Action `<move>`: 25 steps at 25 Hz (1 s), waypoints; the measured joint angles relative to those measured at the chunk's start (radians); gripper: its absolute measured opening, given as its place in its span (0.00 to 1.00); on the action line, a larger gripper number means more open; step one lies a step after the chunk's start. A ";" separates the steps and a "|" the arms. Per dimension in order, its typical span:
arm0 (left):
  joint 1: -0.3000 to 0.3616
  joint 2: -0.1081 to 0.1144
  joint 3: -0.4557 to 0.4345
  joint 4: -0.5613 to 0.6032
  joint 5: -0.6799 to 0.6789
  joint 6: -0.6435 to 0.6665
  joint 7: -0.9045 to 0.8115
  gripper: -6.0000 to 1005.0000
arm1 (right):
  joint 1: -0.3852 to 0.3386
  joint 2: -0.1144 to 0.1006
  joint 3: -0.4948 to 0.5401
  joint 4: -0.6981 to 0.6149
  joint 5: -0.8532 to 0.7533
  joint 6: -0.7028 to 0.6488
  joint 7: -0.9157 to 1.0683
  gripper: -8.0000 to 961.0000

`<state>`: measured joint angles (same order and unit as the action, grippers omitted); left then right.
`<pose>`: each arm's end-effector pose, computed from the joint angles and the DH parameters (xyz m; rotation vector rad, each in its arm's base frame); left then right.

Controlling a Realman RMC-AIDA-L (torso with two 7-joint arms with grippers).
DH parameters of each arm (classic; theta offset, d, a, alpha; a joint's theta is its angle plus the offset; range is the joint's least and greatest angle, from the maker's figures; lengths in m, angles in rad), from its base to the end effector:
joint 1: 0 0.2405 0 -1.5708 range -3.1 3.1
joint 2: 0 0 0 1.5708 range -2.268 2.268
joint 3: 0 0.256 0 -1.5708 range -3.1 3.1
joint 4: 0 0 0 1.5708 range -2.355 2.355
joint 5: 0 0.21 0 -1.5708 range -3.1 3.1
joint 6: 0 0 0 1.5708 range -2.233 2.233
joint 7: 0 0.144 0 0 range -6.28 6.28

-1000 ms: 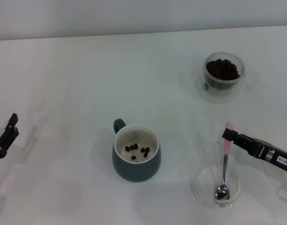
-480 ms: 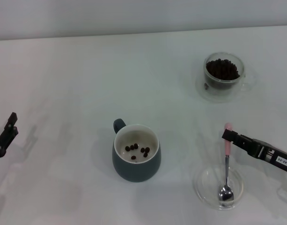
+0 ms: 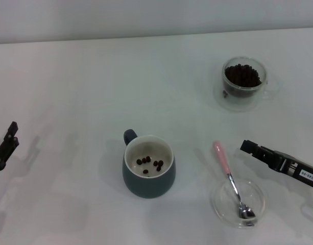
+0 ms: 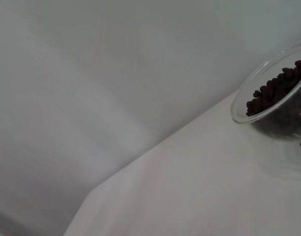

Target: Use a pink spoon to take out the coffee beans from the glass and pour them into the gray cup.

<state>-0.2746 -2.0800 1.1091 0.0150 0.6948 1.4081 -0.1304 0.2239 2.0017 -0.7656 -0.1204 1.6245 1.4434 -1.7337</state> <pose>-0.3568 0.2474 -0.0245 -1.8588 -0.3348 -0.5974 0.3686 0.2143 -0.0276 -1.9937 1.5452 1.0656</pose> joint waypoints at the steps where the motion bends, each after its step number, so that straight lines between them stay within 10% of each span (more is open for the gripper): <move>1: 0.000 0.000 0.000 0.000 0.000 0.000 0.000 0.76 | 0.000 0.000 0.000 0.000 0.000 0.000 0.002 0.21; 25: 0.005 -0.003 -0.008 0.000 -0.007 0.000 0.024 0.76 | 0.015 -0.004 0.014 -0.060 0.044 0.014 0.000 0.21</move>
<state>-0.2700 -2.0834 1.1009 0.0154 0.6879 1.4083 -0.1065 0.2389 1.9980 -0.7516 -0.1806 1.6680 1.4574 -1.7339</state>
